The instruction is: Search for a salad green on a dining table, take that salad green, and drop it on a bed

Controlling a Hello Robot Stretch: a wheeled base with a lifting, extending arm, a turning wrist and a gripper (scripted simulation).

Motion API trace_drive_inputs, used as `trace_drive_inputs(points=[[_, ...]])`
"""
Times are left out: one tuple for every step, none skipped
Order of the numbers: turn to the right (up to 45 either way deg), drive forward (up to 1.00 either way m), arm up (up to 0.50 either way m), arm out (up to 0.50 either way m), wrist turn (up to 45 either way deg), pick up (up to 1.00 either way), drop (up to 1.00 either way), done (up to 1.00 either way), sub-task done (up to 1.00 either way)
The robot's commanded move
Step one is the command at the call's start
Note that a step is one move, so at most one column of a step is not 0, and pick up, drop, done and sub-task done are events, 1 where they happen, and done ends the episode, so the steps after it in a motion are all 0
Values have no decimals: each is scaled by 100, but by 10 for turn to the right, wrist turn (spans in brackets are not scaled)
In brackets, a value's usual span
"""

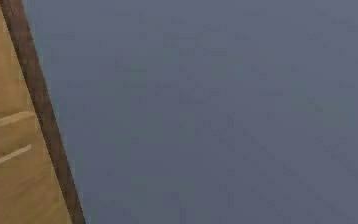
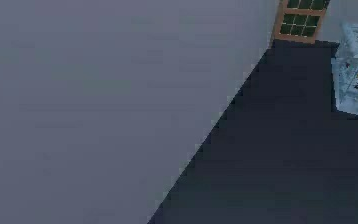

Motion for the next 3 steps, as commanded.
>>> trace_drive_inputs(points=[[450, 0, 0, 0, 0, 0, 0, 0, 0], [450, 0, 0, 0, 0, 0, 0, 0, 0], [270, 0, 0, 0, 0, 0, 0, 0, 0]])
